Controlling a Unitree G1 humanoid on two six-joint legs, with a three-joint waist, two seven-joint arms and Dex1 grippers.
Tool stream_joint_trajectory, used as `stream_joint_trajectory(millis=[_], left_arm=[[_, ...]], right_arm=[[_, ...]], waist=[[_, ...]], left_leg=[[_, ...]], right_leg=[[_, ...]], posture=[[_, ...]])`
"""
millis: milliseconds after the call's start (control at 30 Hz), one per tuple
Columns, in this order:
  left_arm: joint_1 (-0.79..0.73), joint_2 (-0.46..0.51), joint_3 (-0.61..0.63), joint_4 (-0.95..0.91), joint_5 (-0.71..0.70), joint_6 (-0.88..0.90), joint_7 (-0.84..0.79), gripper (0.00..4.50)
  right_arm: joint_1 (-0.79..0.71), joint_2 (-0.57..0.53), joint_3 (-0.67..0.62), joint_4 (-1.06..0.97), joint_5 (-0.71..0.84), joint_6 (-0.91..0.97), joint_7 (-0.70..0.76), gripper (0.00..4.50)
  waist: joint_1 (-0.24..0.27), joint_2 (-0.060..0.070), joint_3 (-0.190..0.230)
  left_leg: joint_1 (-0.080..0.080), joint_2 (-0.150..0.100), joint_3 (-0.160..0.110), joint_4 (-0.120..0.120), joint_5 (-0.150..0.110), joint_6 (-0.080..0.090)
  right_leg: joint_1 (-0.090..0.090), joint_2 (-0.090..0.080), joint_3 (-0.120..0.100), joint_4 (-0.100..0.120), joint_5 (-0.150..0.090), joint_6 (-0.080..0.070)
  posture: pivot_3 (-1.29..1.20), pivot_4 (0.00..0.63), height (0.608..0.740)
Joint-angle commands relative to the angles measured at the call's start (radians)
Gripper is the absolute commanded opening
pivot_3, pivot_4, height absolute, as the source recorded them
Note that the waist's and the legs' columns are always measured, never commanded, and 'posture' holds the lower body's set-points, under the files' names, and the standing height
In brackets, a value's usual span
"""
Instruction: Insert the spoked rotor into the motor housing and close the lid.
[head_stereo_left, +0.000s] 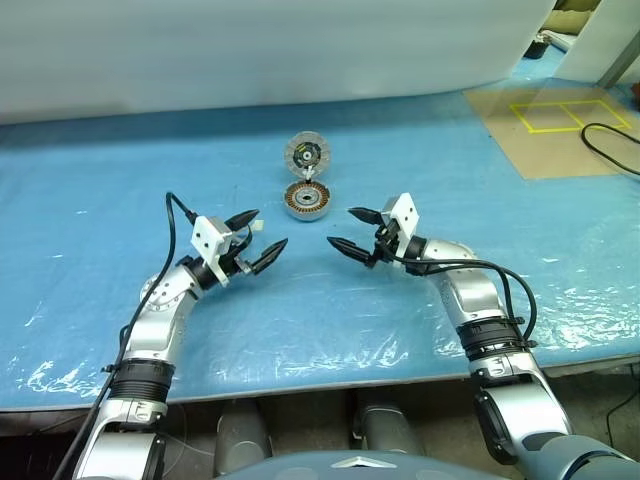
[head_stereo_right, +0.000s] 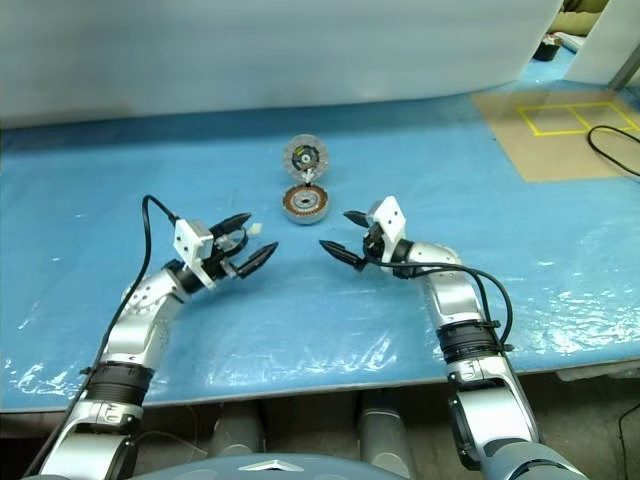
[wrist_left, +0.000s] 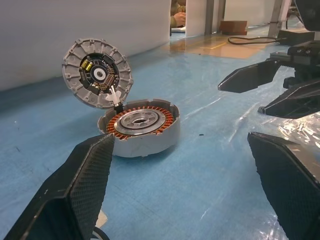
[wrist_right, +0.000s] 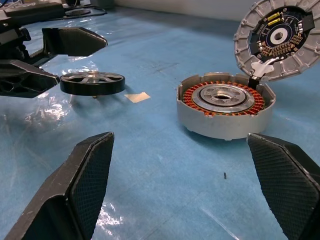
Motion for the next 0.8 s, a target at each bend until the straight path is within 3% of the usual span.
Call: stream_joint_trajectory(millis=[33, 800], left_arm=[[0.002, 0.004, 0.004, -0.032, 0.0, -0.015, 0.004, 4.48], [0.008, 0.004, -0.004, -0.044, 0.011, -0.017, 0.009, 4.48]], right_arm=[[-0.029, -0.004, -0.01, -0.024, 0.024, -0.014, 0.008, 4.5], [-0.041, -0.002, -0.004, -0.009, 0.017, -0.012, 0.019, 4.5]], waist=[[0.0, 0.0, 0.0], [0.0, 0.0, 0.0]], left_leg=[[0.0, 0.0, 0.0, 0.0, 0.0, 0.0], [0.0, 0.0, 0.0, 0.0, 0.0, 0.0]], right_leg=[[0.0, 0.0, 0.0, 0.0, 0.0, 0.0], [0.0, 0.0, 0.0, 0.0, 0.0, 0.0]], posture=[[0.0, 0.15, 0.74], [0.0, 0.15, 0.74]])
